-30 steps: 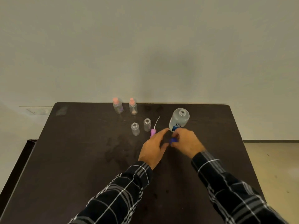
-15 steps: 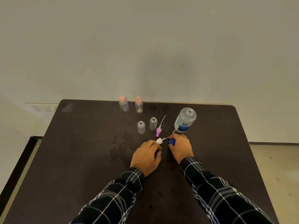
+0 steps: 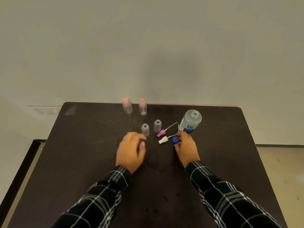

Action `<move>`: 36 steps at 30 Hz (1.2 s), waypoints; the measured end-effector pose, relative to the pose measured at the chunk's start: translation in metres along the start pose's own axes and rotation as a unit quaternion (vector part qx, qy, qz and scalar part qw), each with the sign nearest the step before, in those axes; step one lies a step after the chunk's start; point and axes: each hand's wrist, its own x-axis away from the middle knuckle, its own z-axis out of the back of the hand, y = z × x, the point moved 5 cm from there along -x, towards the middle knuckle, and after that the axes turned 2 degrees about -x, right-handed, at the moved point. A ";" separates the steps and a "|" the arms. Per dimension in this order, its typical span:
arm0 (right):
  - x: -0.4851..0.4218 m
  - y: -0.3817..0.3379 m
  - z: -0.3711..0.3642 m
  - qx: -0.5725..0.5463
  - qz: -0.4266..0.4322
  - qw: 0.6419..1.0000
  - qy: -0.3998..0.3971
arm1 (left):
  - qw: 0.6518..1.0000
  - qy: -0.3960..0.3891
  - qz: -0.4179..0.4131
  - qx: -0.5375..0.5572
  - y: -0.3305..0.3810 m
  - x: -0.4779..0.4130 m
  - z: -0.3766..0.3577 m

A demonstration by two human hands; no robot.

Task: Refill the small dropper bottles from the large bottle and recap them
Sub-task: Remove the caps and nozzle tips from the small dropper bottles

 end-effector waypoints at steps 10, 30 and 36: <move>0.013 -0.023 0.001 -0.105 0.112 0.982 0.106 | 0.987 0.012 0.117 0.111 -0.044 -0.090 0.019; -0.007 -0.105 0.012 -0.183 0.242 0.947 0.103 | 0.989 -0.013 0.136 0.064 -0.046 -0.127 -0.011; 0.048 -0.114 -0.054 -0.090 0.295 0.950 0.043 | 0.991 0.035 0.113 0.062 -0.057 -0.056 0.015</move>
